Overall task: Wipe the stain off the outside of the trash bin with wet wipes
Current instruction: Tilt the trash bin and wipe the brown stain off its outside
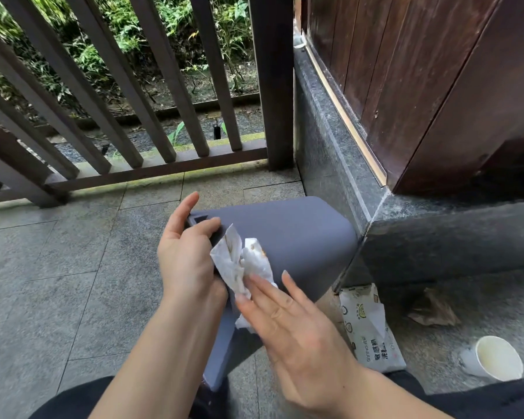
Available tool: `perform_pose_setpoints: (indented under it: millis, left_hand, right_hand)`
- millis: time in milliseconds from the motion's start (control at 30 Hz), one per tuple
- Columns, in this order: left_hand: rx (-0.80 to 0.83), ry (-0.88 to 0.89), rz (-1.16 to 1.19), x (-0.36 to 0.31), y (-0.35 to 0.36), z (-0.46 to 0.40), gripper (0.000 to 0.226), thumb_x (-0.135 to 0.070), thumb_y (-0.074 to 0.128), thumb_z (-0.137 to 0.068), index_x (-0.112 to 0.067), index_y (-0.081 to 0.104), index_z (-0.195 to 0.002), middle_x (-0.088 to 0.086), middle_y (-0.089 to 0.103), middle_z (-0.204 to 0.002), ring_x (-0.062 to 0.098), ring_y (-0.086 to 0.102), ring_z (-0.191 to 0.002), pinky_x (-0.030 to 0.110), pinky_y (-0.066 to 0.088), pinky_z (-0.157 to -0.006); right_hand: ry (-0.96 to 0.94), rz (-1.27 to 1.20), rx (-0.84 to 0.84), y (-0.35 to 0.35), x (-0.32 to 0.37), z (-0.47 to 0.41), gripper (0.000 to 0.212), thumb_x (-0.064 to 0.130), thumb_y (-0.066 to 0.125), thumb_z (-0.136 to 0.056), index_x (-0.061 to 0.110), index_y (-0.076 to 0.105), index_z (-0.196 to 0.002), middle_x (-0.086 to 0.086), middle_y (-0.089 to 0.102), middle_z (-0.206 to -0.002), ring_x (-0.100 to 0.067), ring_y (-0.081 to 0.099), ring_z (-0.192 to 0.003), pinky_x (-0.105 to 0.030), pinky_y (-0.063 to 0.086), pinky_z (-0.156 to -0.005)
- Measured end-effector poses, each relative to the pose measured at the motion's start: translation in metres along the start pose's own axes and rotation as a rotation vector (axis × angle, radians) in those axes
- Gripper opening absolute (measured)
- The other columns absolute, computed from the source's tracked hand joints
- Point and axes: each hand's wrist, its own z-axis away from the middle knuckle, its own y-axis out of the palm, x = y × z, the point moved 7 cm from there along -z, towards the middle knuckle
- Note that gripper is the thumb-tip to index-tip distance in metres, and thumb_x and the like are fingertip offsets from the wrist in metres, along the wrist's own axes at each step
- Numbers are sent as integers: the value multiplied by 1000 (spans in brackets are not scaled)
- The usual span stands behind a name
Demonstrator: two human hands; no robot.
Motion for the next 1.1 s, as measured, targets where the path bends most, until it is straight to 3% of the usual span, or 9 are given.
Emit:
perform_pose_setpoints:
  millis: [233, 367, 433, 500, 533, 633, 700, 833, 1100]
  left_hand:
    - [152, 201, -187, -14, 4, 15, 36, -3, 69, -94, -33, 78, -113, -6, 72, -87, 15, 60, -79, 39, 55, -82]
    - [177, 278, -275, -20, 6, 19, 47, 7, 63, -91, -33, 77, -111, 1, 56, -66, 18, 47, -59, 30, 43, -52]
    - [195, 310, -333, -21, 5, 20, 50, 6, 63, -89, -37, 78, -110, -12, 56, -59, 13, 49, -55, 24, 41, -47]
    - [202, 302, -380, -22, 3, 21, 50, 3, 65, -89, -40, 78, -108, -28, 54, -52, 0, 47, -51, 15, 40, -45]
    - [205, 290, -401, -21, 2, 20, 50, 3, 66, -89, -43, 78, -108, -28, 53, -54, 0, 48, -54, 15, 41, -48]
    - [217, 246, -424, -23, -2, 17, 53, 2, 67, -88, -46, 78, -105, -6, 60, -76, 17, 52, -69, 33, 45, -66]
    - [227, 212, -438, -23, -4, 14, 53, 3, 67, -86, -46, 79, -104, 0, 66, -83, 21, 59, -72, 38, 49, -70]
    - [276, 106, -443, -25, -9, 9, 55, 4, 70, -81, -45, 80, -104, -2, 79, -92, 20, 71, -69, 33, 59, -59]
    - [463, -111, -385, -36, -21, -8, 65, -5, 75, -63, -44, 77, -114, 14, 81, -101, 32, 77, -74, 41, 63, -62]
  right_hand:
    - [2, -94, -103, -10, -4, -9, 62, -3, 43, -87, 5, 40, -148, -9, 47, -154, -25, 38, -149, -54, 31, -119]
    - [178, -309, -238, -24, -22, -10, 63, -7, 43, -87, 12, 47, -147, 5, 54, -150, -16, 51, -139, -42, 39, -116]
    - [393, -385, -302, -33, -42, -13, 60, 0, 44, -96, 31, 48, -146, 32, 64, -122, 6, 64, -110, -23, 51, -95]
    - [601, -434, -356, -38, -64, -14, 53, 11, 44, -101, 48, 50, -138, 33, 65, -87, 0, 59, -67, -11, 45, -64]
    - [692, -479, -380, -40, -75, -14, 48, 16, 44, -103, 52, 51, -135, 33, 67, -90, -7, 60, -70, -10, 44, -65]
    - [903, -607, -365, -45, -102, -15, 39, 22, 45, -106, 44, 53, -137, 30, 63, -129, 8, 59, -117, -23, 43, -108]
    - [983, -616, -312, -46, -114, -15, 37, 23, 45, -107, 39, 55, -138, 23, 62, -136, 5, 53, -128, -32, 40, -113]
    - [1118, -682, -355, -55, -136, -10, 27, 35, 49, -106, 33, 63, -129, 13, 70, -126, -6, 64, -120, -35, 47, -106]
    - [1208, -933, -473, -64, -156, -6, 21, 15, 50, -105, 19, 69, -115, 2, 80, -104, -14, 76, -100, -43, 50, -107]
